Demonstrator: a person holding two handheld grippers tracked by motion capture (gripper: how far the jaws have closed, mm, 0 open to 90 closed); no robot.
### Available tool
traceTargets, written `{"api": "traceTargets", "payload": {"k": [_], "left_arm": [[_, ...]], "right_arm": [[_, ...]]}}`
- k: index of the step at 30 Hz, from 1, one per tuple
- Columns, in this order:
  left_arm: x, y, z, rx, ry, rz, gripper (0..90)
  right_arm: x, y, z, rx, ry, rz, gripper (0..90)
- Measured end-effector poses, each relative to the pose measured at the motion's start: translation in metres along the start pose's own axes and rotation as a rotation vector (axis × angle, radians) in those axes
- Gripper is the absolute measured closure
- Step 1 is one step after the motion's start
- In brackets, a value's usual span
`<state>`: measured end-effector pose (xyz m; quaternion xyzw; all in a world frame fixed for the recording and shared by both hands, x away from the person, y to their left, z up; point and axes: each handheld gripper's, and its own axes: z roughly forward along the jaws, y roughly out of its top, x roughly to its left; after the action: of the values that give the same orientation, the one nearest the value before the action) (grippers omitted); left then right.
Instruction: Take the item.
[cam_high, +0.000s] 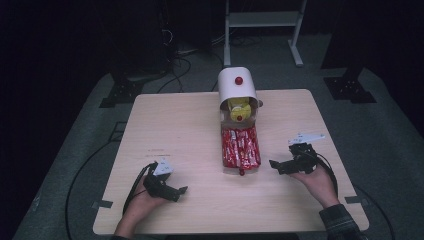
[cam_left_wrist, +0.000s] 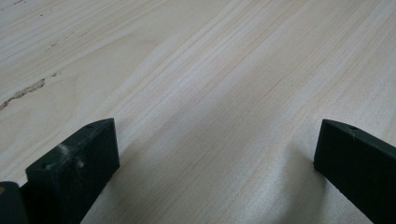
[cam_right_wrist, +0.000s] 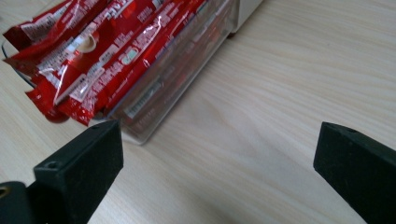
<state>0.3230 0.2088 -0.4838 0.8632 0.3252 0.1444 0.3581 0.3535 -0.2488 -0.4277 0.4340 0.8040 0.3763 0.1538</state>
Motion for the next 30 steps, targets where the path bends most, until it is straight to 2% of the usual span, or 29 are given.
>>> {"api": "traceTargets", "payload": {"k": [9, 17, 30], "left_arm": [[0.000, 0.000, 0.000, 0.000, 0.000, 0.000, 0.0], [0.000, 0.000, 0.000, -0.001, 0.000, 0.000, 0.0], [0.000, 0.000, 0.000, -0.003, 0.000, -0.003, 0.0]], "right_arm": [[0.004, 0.012, 0.003, -0.013, 0.009, -0.012, 0.8], [0.011, 0.023, 0.007, -0.049, 0.030, -0.017, 8.7], [0.023, 0.040, 0.015, -0.060, 0.056, -0.034, 14.0]]}}
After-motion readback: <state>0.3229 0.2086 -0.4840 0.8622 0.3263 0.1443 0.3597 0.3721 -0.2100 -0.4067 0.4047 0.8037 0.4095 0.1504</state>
